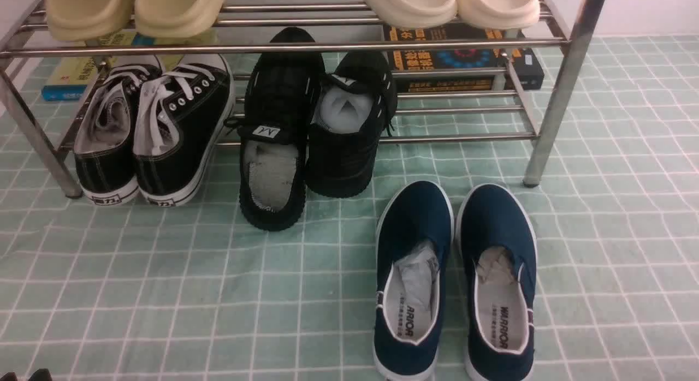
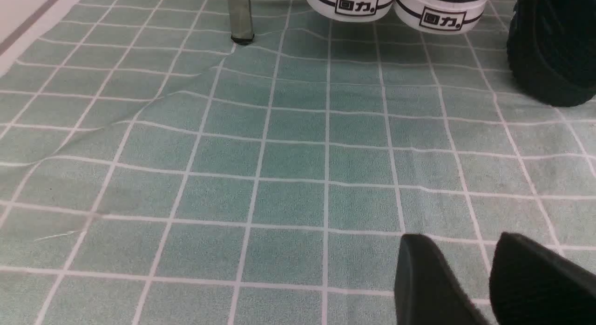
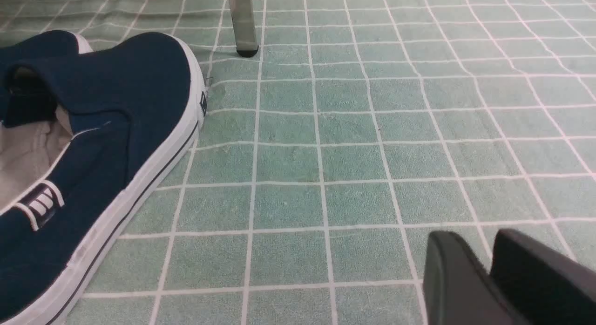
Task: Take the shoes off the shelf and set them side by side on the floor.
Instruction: 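Grasp a shoe standing on the lower shelf of the shoe rack with the left gripper, then set the held shoe down on the floor in front of the rack with the left gripper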
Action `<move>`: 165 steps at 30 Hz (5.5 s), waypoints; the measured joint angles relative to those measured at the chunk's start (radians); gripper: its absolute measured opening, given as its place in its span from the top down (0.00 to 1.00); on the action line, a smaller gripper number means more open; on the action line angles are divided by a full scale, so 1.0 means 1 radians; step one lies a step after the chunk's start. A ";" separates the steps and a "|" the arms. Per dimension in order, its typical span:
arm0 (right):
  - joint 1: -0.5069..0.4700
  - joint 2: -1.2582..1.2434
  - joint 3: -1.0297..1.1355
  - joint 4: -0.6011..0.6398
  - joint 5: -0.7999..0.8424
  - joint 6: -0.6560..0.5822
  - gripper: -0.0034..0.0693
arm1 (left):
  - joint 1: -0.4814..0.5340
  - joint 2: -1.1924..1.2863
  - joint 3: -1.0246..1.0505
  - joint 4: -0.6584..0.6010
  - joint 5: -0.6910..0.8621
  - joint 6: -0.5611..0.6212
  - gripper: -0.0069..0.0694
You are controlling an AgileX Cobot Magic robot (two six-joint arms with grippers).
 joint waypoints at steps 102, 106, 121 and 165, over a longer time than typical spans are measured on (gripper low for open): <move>0.000 0.000 0.000 0.000 0.000 0.000 0.63 | -0.278 1.646 -1.174 -0.185 0.001 -0.075 0.54; 0.000 0.000 0.000 0.000 0.000 -0.001 0.63 | -0.278 1.685 -1.174 -0.110 -0.069 -0.072 0.54; 0.000 0.000 0.000 0.000 0.000 -0.002 0.63 | -0.278 1.809 -1.174 -0.066 -0.212 -0.076 0.66; 0.000 0.000 0.000 0.000 0.000 0.001 0.63 | -0.278 1.314 -1.108 -0.274 0.616 -0.111 0.87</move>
